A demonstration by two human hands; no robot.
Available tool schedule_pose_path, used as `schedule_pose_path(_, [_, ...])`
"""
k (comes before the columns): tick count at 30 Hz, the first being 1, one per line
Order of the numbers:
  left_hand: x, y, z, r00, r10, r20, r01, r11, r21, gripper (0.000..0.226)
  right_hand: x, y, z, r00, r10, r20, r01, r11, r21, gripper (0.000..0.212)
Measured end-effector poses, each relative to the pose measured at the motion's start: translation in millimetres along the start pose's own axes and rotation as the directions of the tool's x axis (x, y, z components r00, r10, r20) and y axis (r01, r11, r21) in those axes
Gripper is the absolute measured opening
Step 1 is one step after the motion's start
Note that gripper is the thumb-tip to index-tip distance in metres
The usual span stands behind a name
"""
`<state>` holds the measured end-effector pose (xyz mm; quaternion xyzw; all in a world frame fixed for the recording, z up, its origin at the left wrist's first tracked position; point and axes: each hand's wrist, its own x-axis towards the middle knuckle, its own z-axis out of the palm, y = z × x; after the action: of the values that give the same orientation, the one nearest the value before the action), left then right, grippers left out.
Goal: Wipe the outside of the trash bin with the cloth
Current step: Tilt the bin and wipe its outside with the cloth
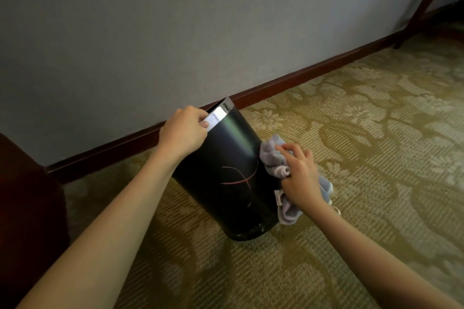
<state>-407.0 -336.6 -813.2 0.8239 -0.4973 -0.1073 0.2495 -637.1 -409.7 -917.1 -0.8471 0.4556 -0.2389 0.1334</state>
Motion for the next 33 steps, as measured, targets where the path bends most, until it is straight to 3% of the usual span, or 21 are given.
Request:
schedule_pose_path(4, [3.9, -8.2, -3.2, 1.0, -0.028, -0.005, 0.028, 0.999, -0.044, 0.02, -10.8, 19.2, 1.4, 0.991, 0.113, 0.076, -0.107, 0.991, -0.083, 0.06])
schedule_pose_path(8, [1.9, -3.6, -1.7, 1.0, -0.008, -0.013, 0.007, 0.999, -0.036, 0.022, 0.3, 1.8, 1.1, 0.976, 0.207, 0.071, -0.205, 0.978, -0.035, 0.053])
schedule_pose_path(11, [0.4, 0.1, 1.4, 1.0, 0.016, -0.017, -0.017, 0.999, -0.029, 0.02, 10.0, -16.7, -3.8, 0.989, 0.146, 0.03, -0.146, 0.989, 0.02, 0.057])
schedule_pose_path(16, [-0.9, 12.7, 9.9, 0.998, 0.059, -0.017, -0.06, 0.998, -0.019, 0.022, 31.0, -61.9, -13.0, 0.987, -0.084, -0.134, 0.097, 0.991, 0.094, 0.072])
schedule_pose_path(20, [4.2, 7.3, 8.8, 1.0, 0.025, -0.01, -0.026, 0.998, -0.052, 0.023, 31.6, -62.8, -12.8, 0.973, -0.201, -0.109, 0.206, 0.978, 0.033, 0.074])
schedule_pose_path(33, [17.1, -38.9, -2.1, 0.994, -0.109, -0.018, 0.101, 0.964, -0.245, 0.023, -19.9, -3.8, 9.2, 0.996, -0.081, 0.024, 0.084, 0.972, -0.22, 0.059])
